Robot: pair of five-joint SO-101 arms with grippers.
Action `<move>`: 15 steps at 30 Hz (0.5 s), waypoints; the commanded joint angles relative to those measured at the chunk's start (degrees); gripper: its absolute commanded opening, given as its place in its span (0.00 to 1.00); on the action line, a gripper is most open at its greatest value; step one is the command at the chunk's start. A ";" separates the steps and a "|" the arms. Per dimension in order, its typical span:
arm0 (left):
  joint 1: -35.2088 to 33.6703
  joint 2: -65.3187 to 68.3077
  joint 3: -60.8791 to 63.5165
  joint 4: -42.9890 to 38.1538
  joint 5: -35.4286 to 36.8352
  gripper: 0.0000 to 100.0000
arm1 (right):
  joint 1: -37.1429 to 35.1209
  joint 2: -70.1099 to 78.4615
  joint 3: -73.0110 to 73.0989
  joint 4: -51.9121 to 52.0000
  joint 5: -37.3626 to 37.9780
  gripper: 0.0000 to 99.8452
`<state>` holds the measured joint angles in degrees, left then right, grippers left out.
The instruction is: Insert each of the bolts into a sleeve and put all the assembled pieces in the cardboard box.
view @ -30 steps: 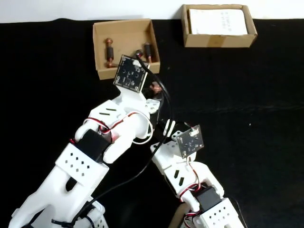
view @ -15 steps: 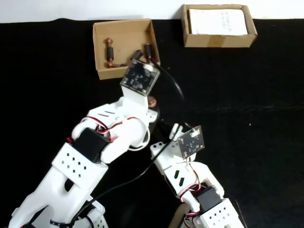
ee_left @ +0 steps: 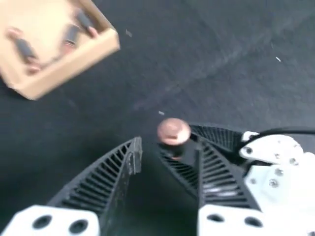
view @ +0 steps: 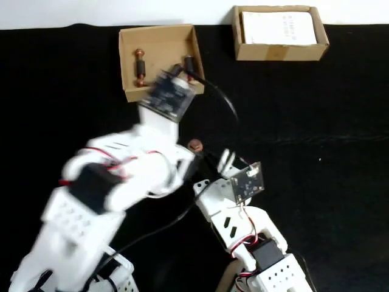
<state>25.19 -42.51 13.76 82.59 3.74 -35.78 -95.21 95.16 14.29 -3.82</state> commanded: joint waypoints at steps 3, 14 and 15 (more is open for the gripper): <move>-13.14 -0.75 -6.73 1.85 -8.62 0.02 | 1.89 8.92 -14.90 -4.35 0.18 0.01; -30.64 -21.58 19.65 -3.16 -9.58 0.01 | 8.66 72.22 -51.91 -28.35 0.26 0.01; -32.04 -24.57 23.34 -5.01 -9.58 0.01 | 8.75 78.55 -56.31 -30.20 0.26 0.01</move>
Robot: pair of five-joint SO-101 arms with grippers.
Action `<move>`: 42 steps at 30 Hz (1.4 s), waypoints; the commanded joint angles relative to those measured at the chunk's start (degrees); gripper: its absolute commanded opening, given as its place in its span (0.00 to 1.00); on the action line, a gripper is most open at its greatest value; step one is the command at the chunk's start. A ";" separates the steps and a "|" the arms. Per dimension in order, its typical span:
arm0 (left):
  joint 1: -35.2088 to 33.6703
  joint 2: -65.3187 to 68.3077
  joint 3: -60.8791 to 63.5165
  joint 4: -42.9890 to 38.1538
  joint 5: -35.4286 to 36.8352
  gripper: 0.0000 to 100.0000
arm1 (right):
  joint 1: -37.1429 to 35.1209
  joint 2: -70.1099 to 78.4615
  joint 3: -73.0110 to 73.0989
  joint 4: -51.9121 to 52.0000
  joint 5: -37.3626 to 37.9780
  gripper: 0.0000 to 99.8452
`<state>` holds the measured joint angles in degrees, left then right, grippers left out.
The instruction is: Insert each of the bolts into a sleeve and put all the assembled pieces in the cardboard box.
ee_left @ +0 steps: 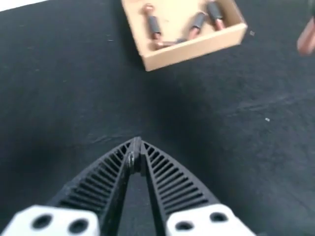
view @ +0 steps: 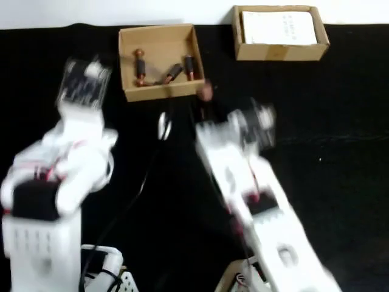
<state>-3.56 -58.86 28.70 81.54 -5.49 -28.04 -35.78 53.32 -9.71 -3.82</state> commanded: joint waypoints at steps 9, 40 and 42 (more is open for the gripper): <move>-17.27 -18.07 30.29 -11.78 -0.09 0.13 | 2.07 69.14 -62.55 -3.82 0.18 0.01; -18.51 -18.59 65.01 -41.23 -0.18 0.13 | 1.10 110.64 -131.38 40.84 0.18 0.25; -18.51 -18.59 65.36 -41.93 -0.18 0.13 | 1.10 110.64 -138.42 48.13 0.18 0.24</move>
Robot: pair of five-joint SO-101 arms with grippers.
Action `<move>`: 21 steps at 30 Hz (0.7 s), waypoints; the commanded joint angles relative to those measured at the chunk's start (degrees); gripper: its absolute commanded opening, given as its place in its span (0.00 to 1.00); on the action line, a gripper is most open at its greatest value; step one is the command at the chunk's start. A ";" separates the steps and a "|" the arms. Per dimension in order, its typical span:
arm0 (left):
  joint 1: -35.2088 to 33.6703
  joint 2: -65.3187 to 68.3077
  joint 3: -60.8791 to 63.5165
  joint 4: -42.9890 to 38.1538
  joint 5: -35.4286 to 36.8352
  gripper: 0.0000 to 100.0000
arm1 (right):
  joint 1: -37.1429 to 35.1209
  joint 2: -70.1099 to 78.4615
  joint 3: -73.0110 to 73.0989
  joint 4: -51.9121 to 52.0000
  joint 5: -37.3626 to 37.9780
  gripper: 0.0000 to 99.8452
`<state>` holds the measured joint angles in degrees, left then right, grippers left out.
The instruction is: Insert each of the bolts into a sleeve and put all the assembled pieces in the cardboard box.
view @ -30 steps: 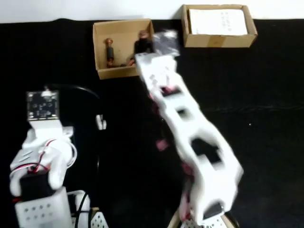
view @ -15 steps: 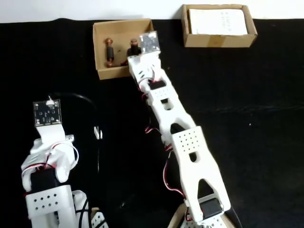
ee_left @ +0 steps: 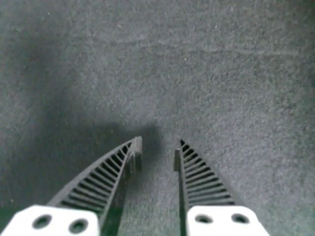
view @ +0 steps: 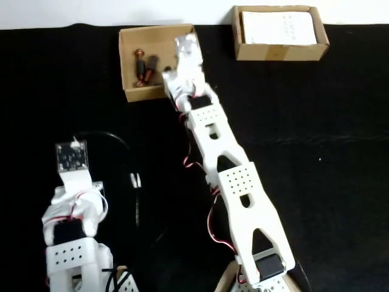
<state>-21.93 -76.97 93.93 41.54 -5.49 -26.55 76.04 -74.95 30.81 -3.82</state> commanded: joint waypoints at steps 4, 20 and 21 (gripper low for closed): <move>-0.22 -0.48 0.13 -1.58 -0.18 0.12 | -0.40 -1.54 -28.18 25.27 0.18 0.11; 8.66 -0.48 -0.40 -0.26 -0.18 0.01 | 7.69 -29.76 -26.51 70.46 -1.67 0.01; 8.84 -0.57 -0.57 0.70 -0.18 0.01 | 8.75 -31.08 -26.51 70.46 -1.67 0.01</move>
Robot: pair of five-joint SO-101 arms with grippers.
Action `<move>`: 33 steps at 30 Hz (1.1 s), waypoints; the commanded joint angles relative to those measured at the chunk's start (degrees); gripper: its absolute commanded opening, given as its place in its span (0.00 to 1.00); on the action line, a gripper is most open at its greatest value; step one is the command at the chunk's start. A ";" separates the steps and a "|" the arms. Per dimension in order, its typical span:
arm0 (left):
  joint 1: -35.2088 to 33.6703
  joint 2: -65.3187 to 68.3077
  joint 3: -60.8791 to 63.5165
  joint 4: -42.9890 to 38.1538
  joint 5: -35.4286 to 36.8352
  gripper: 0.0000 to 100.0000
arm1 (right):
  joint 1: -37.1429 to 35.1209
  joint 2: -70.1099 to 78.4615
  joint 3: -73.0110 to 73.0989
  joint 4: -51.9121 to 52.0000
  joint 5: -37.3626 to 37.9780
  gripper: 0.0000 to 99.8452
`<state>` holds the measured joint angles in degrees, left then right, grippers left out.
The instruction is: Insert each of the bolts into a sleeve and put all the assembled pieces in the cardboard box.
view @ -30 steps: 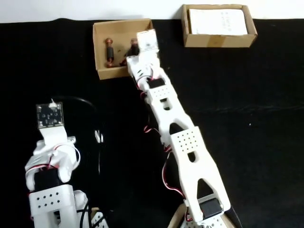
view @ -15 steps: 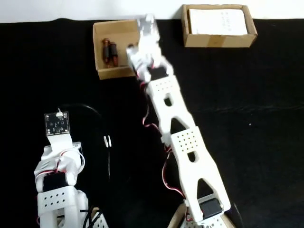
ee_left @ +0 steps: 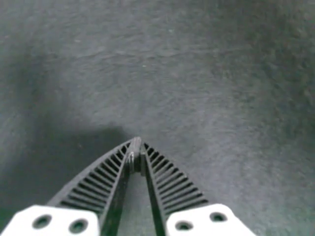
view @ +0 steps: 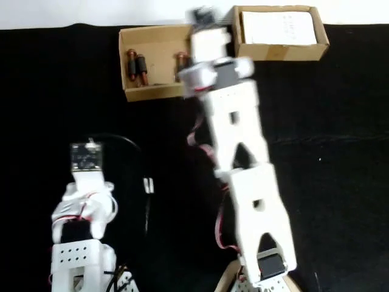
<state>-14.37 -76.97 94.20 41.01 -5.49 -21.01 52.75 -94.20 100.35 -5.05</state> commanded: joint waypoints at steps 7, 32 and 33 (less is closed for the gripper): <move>2.95 -0.57 -4.09 11.16 -0.18 0.01 | 5.49 -20.09 2.86 1.01 -0.26 0.01; 8.04 -26.42 2.95 29.80 -0.18 0.01 | 12.53 -93.41 165.76 -51.12 -3.34 0.01; 8.04 -26.42 2.95 30.86 -0.18 0.01 | 12.53 -95.25 169.63 -54.11 -3.43 0.01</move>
<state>-6.64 -102.90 96.13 70.02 -5.49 -8.88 -36.40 62.37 56.40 -8.04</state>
